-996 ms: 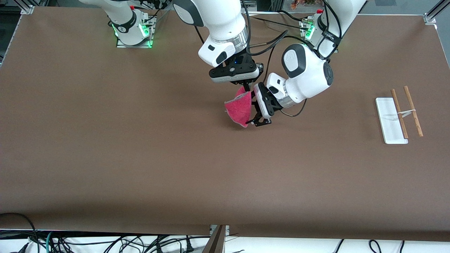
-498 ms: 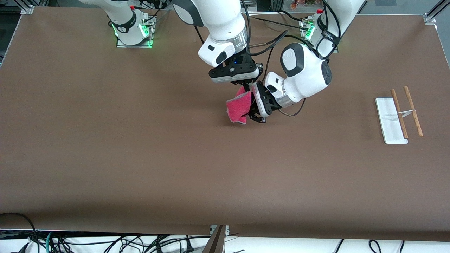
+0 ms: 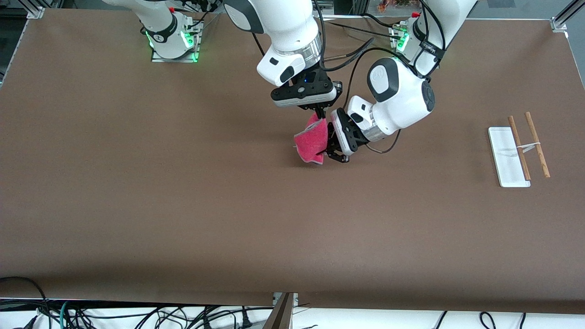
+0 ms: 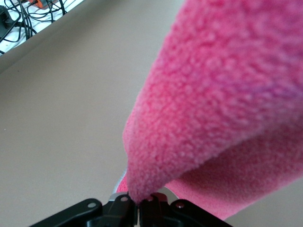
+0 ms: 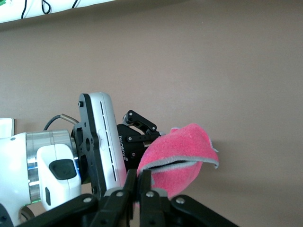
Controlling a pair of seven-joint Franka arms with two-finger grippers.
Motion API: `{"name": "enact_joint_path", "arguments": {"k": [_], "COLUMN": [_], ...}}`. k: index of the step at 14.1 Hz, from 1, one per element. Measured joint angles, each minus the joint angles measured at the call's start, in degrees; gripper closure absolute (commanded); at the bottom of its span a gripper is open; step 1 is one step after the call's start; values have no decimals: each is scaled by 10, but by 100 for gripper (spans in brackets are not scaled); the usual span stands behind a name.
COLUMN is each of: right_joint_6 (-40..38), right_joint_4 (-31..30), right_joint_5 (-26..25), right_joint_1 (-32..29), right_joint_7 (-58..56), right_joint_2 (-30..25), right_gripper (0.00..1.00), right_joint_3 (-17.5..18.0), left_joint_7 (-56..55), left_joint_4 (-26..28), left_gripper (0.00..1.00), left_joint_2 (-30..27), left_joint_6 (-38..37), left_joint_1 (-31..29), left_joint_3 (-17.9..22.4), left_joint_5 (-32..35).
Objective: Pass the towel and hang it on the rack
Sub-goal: 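Open the right gripper and withdraw it while the left gripper pulls towel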
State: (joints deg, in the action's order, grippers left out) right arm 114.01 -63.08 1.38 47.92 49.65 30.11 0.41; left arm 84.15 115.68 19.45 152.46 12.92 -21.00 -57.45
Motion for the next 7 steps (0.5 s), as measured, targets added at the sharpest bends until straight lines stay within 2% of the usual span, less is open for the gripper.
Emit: {"name": "enact_joint_path", "arguments": {"k": [7], "right_joint_6": [-3], "right_joint_4": [0], "right_joint_5": [-1], "right_joint_1": [-5], "right_joint_7": [-2], "right_joint_2": [0], "right_gripper": [0], "right_joint_3": [-15], "left_joint_7": [0], "left_joint_4": [-2], "left_gripper": [100], "left_joint_2": [-4], "left_joint_6": [-8], "left_joint_1": [-22], "left_joint_3": [5], "left_joint_5": [0]}}
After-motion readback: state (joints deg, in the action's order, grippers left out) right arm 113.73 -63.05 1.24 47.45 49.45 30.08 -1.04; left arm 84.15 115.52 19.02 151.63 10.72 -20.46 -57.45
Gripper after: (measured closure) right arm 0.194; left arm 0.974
